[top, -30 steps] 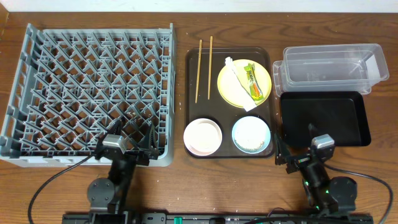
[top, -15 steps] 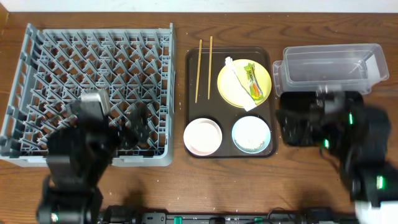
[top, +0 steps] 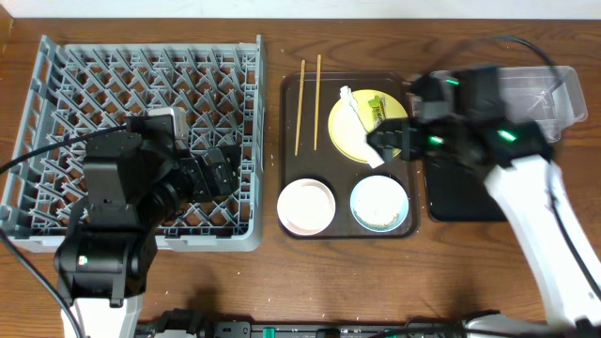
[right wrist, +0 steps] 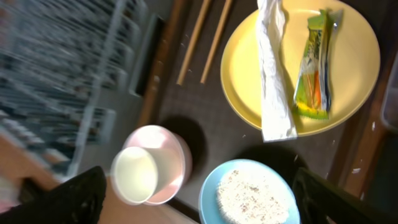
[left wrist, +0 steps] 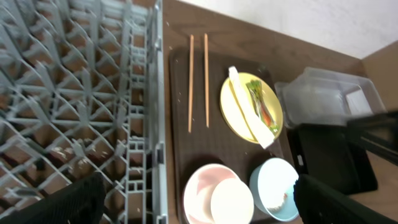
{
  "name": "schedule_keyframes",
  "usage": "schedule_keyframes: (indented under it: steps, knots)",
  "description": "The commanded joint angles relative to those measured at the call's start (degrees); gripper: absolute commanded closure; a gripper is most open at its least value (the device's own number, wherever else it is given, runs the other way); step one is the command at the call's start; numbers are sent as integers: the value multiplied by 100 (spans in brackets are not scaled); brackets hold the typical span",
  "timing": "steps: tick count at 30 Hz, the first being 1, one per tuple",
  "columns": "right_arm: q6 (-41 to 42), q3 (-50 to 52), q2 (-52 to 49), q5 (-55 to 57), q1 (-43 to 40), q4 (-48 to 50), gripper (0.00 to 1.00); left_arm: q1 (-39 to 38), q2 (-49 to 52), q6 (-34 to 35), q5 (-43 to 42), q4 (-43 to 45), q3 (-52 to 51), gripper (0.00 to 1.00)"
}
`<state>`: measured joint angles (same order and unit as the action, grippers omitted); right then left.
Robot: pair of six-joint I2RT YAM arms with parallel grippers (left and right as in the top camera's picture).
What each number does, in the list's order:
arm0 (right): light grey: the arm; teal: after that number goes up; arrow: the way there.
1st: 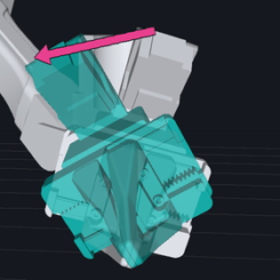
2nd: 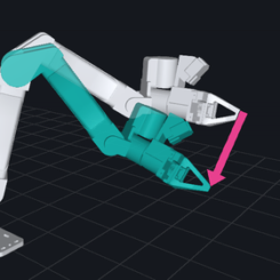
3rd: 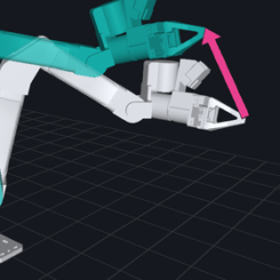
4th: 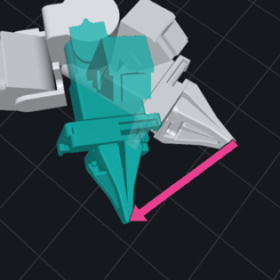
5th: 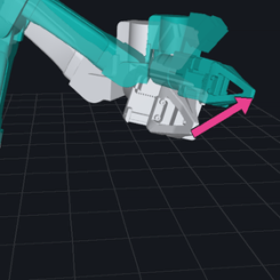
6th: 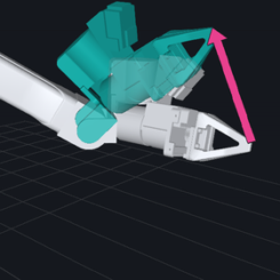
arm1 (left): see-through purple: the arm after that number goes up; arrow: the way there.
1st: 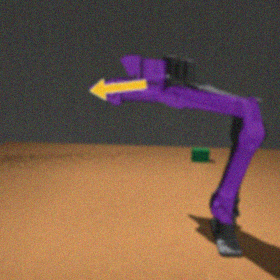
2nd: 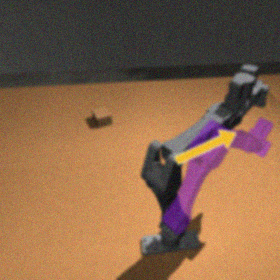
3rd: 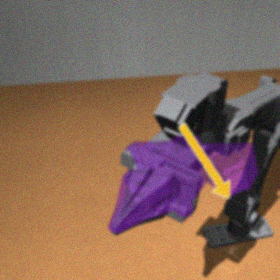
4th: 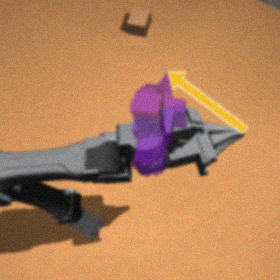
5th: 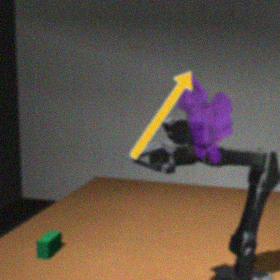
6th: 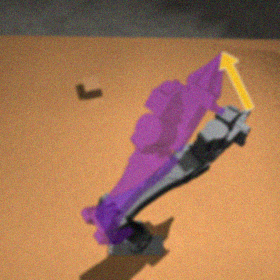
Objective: Sort waste into correct bins and load items into the dishwasher
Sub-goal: 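Reach the right gripper to the yellow plate and grasp the white tissue, then lift the tissue and release it into the clear plastic bin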
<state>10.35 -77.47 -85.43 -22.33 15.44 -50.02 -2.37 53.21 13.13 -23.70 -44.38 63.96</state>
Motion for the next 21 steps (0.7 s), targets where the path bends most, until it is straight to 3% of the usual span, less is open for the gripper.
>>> schedule_keyframes:
  steps: [1, 4, 13, 15, 19, 21]
  knots:
    - [35, -417, -765, 1438, 568, 28, 15, -11, 140, 31, -247, -87, 116, 2]
    - [214, -422, -1545, 2282, 787, 459, 31, -11, 195, 28, -245, -262, 114, 2]
    - [249, -422, -2990, 2531, 800, 1506, 40, -11, 210, 28, -245, -483, 109, 2]
    - [249, -422, -3185, 2505, 800, 1622, 54, -11, 210, 28, -245, -485, 109, 2]
    - [345, -428, -3215, 2509, 822, 1679, 96, -11, 210, 28, -245, -487, 109, 2]
    - [522, -435, -3104, 2509, 820, 1635, 99, -11, 210, 28, -245, -487, 109, 2]
